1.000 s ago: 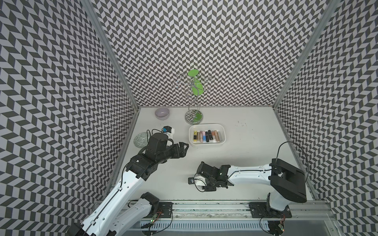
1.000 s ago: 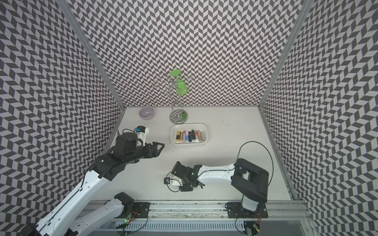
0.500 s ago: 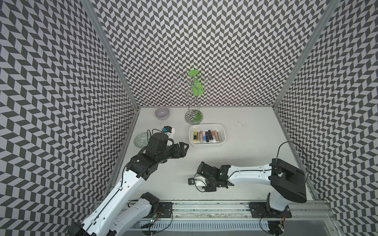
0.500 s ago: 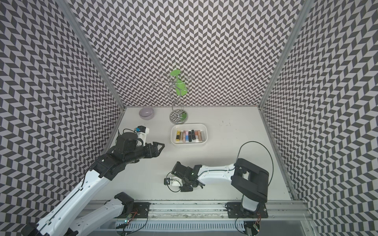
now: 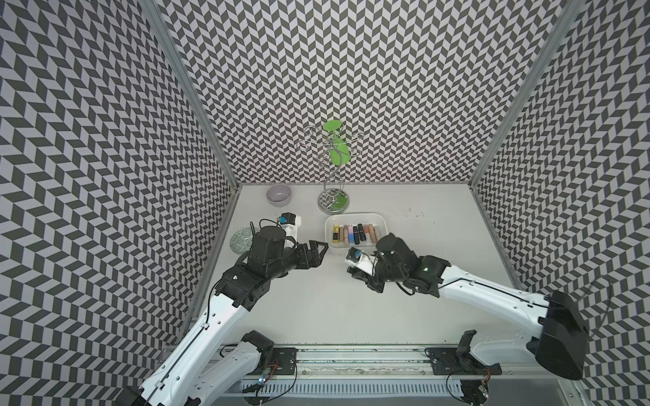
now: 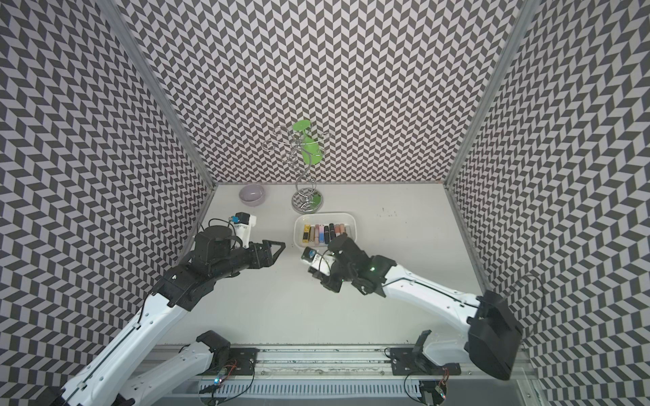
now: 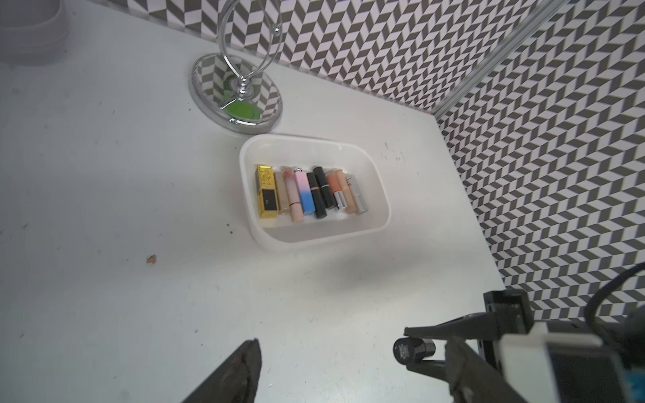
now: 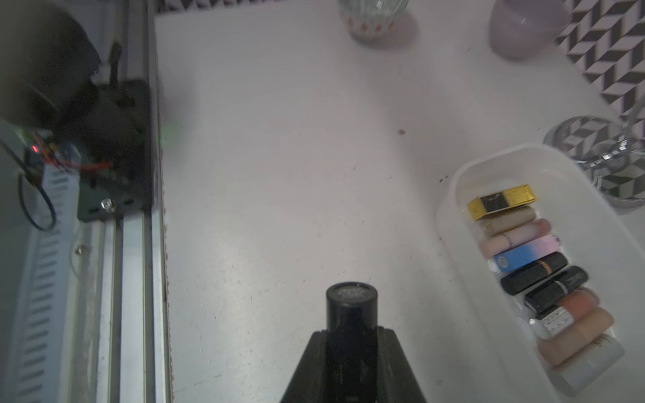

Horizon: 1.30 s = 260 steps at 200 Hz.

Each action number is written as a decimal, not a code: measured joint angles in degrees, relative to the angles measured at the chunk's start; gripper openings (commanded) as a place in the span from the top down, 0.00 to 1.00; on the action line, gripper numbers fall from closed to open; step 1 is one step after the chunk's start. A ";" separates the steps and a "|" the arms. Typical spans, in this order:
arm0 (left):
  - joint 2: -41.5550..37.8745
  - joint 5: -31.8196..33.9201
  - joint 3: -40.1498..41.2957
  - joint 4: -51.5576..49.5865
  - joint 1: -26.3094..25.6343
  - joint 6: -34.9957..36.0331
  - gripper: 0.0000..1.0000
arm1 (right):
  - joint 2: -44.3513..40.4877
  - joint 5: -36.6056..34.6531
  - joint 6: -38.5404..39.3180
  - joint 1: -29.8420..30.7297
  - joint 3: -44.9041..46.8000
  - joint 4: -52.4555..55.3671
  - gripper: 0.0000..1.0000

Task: Put the lipstick into the storage box
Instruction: Pick up the lipstick at the center of the board.

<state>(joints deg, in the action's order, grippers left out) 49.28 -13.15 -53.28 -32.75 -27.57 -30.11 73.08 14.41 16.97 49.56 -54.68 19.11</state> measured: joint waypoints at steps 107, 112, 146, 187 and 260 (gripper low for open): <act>5.49 -24.55 0.07 26.71 0.61 -9.57 0.16 | -14.91 27.08 -26.14 -15.34 6.21 -19.56 0.80; 5.88 -25.27 0.07 27.41 0.55 -9.79 0.16 | -14.88 28.00 -27.23 -15.61 6.32 -20.22 0.80; 7.89 -28.04 0.00 29.94 -1.16 -10.47 0.17 | -14.86 32.72 -34.69 -16.96 6.67 -25.22 0.80; 8.63 -28.74 0.00 30.18 -5.20 -9.49 0.17 | -14.86 34.10 -46.60 -19.06 7.34 -33.46 0.80; 10.78 -29.44 -0.57 31.54 -8.46 -6.51 0.17 | -14.10 31.82 -69.31 -19.85 11.80 -50.40 0.79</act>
<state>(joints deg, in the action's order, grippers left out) 60.05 -42.59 -53.84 -1.21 -36.03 -36.62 58.98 46.24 -52.34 29.71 -42.87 -31.29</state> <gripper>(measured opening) 0.829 0.226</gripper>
